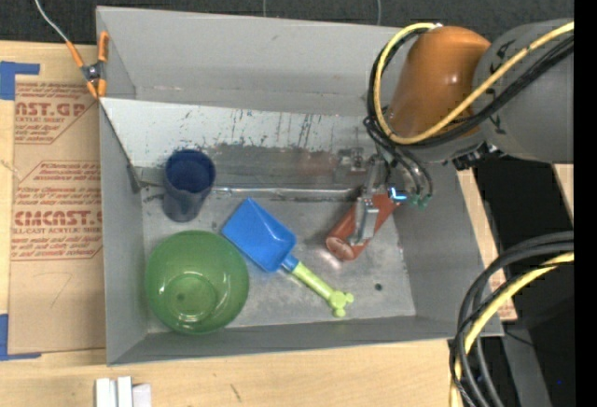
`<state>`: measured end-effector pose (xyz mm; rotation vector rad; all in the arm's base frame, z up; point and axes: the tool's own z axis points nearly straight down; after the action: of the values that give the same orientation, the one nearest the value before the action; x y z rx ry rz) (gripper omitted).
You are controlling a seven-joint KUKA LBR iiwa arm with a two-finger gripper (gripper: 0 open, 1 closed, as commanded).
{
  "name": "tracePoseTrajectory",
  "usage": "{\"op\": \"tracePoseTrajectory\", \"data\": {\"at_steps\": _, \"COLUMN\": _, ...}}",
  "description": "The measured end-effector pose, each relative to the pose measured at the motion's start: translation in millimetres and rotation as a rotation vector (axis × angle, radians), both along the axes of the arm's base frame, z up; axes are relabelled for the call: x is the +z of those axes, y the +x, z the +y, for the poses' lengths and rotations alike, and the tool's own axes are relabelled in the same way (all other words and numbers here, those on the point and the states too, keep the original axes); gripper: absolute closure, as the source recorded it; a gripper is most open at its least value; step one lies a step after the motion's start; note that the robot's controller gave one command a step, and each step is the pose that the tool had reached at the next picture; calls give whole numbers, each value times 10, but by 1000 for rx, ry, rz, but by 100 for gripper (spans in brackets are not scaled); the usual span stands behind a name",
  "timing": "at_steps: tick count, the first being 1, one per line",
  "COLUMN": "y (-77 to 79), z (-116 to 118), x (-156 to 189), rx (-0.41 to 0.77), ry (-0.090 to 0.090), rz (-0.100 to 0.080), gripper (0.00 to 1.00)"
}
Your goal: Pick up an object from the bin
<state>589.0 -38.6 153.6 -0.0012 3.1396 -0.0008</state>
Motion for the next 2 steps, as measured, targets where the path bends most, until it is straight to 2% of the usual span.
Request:
{"op": "tracePoseTrajectory", "data": {"at_steps": 1, "y": 0, "z": 0, "x": 0, "rx": 0, "ry": 0, "rz": 0, "gripper": 0}}
{"op": "tracePoseTrajectory", "data": {"at_steps": 2, "y": -199, "z": -283, "x": -855, "rx": 96, "ry": 0, "rz": 1, "gripper": 0}}
